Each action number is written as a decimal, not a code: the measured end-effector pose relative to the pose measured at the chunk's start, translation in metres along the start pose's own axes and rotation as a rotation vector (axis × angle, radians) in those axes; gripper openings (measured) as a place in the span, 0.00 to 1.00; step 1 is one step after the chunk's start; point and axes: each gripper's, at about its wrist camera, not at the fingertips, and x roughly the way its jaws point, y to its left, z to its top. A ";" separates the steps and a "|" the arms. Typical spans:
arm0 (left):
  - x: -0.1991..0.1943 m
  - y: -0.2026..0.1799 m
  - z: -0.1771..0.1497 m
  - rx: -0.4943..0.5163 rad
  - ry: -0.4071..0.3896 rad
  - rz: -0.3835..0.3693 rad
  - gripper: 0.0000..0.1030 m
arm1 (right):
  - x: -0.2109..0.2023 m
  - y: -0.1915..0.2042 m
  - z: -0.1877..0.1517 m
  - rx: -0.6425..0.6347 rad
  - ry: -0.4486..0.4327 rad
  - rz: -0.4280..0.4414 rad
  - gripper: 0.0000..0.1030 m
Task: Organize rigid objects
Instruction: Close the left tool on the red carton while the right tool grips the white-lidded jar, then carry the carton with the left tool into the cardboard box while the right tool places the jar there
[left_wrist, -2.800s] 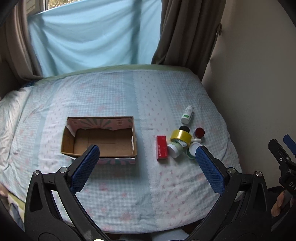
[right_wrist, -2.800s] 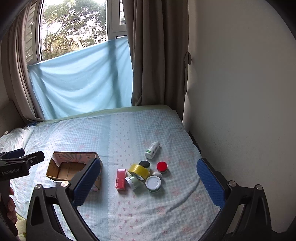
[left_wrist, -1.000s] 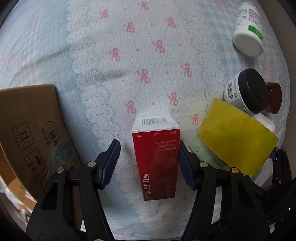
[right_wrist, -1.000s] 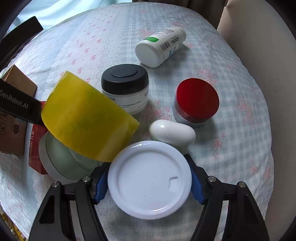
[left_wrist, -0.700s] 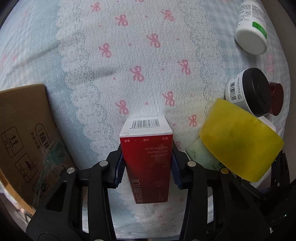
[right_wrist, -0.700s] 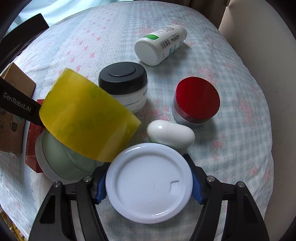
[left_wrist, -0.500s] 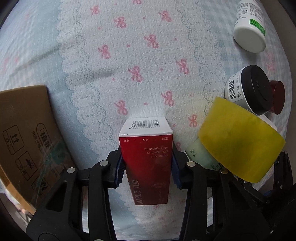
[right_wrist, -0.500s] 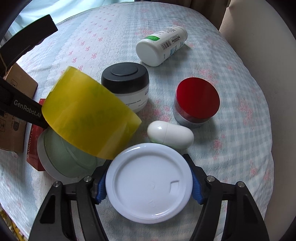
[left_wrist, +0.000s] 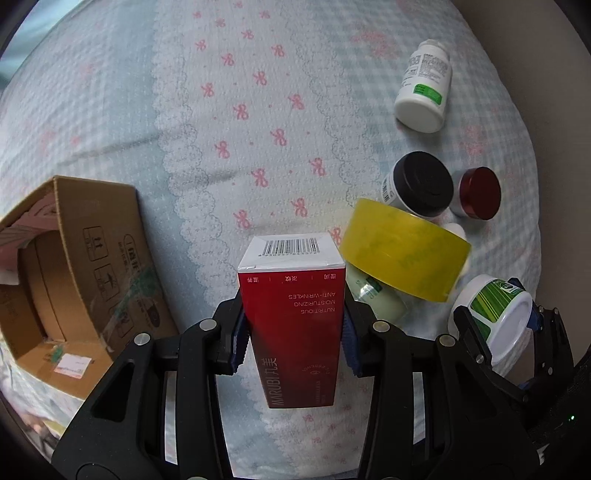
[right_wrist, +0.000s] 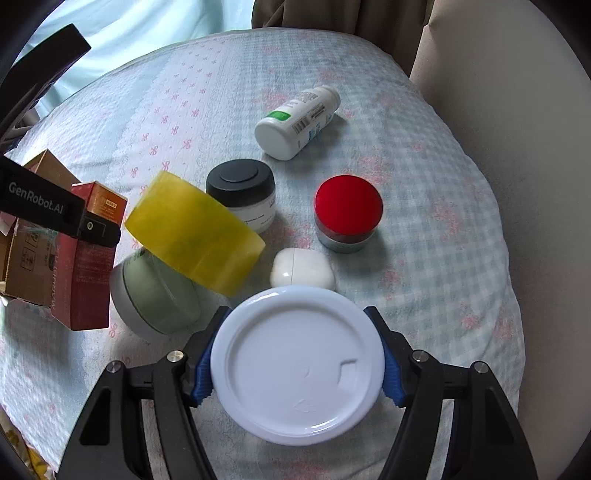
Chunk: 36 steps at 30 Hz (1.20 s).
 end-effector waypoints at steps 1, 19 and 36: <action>-0.010 0.000 -0.002 0.001 -0.014 -0.007 0.36 | -0.008 0.002 0.002 0.001 -0.009 -0.004 0.64; -0.243 0.080 -0.102 -0.010 -0.361 -0.135 0.36 | -0.229 0.071 0.047 -0.027 -0.209 0.022 0.64; -0.245 0.309 -0.158 -0.145 -0.340 -0.064 0.36 | -0.241 0.275 0.070 -0.074 -0.141 0.189 0.64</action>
